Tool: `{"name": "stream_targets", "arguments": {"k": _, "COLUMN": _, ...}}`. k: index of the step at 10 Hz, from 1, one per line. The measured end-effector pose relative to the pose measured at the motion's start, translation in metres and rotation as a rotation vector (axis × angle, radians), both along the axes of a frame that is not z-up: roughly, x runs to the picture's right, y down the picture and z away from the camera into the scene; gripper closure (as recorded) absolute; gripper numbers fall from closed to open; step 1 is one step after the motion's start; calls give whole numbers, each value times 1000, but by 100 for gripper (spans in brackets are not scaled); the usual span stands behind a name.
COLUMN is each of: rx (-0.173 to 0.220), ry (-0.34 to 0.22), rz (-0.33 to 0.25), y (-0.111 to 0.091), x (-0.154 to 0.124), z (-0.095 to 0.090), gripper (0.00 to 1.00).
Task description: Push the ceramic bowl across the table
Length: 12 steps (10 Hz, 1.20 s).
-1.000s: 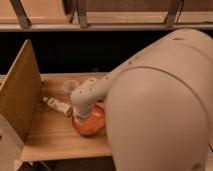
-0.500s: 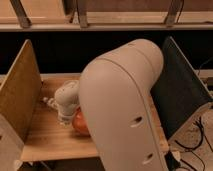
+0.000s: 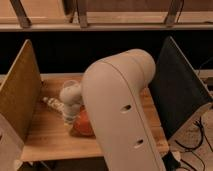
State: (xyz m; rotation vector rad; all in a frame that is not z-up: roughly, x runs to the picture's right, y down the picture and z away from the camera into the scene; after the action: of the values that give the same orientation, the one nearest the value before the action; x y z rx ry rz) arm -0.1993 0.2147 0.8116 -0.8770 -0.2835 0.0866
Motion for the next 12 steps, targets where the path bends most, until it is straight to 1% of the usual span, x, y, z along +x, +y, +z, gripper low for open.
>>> {"name": "stream_targets", "arguments": {"k": 1, "rx": 7, "ry": 45, "rz": 5, "y": -8, "x": 24, "z": 9, "gripper": 100}}
{"name": "stream_targets", "arguments": {"k": 3, "rx": 31, "ry": 126, "rz": 12, "y": -25, "x": 62, "z": 16, "gripper": 100}}
{"name": "stream_targets", "arguments": {"k": 4, "rx": 58, "ry": 179, "rz": 17, "y": -38, "x": 86, "z": 16, "gripper": 100}}
{"name": "stream_targets", "arguments": {"k": 5, "rx": 77, "ry": 213, "rz": 22, "y": -47, "x": 102, "z": 15, "gripper": 100}}
{"name": "stream_targets", "arguments": {"k": 7, "rx": 130, "ry": 321, "rz": 47, "y": -71, "x": 150, "z": 7, "gripper": 100}}
{"name": "stream_targets", "arguments": {"k": 8, "rx": 180, "ry": 364, "rz": 73, "y": -91, "x": 168, "z": 0, "gripper": 100}}
{"name": "stream_targets", "arguments": {"k": 9, "rx": 237, "ry": 393, "rz": 89, "y": -114, "x": 178, "z": -11, "gripper": 100}}
{"name": "stream_targets", "arguments": {"k": 10, "rx": 293, "ry": 426, "rz": 107, "y": -138, "x": 186, "z": -26, "gripper": 100}}
{"name": "stream_targets", "arguments": {"k": 11, "rx": 337, "ry": 468, "rz": 124, "y": -158, "x": 196, "z": -42, "gripper": 100}}
{"name": "stream_targets", "arguments": {"k": 12, "rx": 369, "ry": 539, "rz": 148, "y": -174, "x": 214, "z": -62, "gripper": 100}}
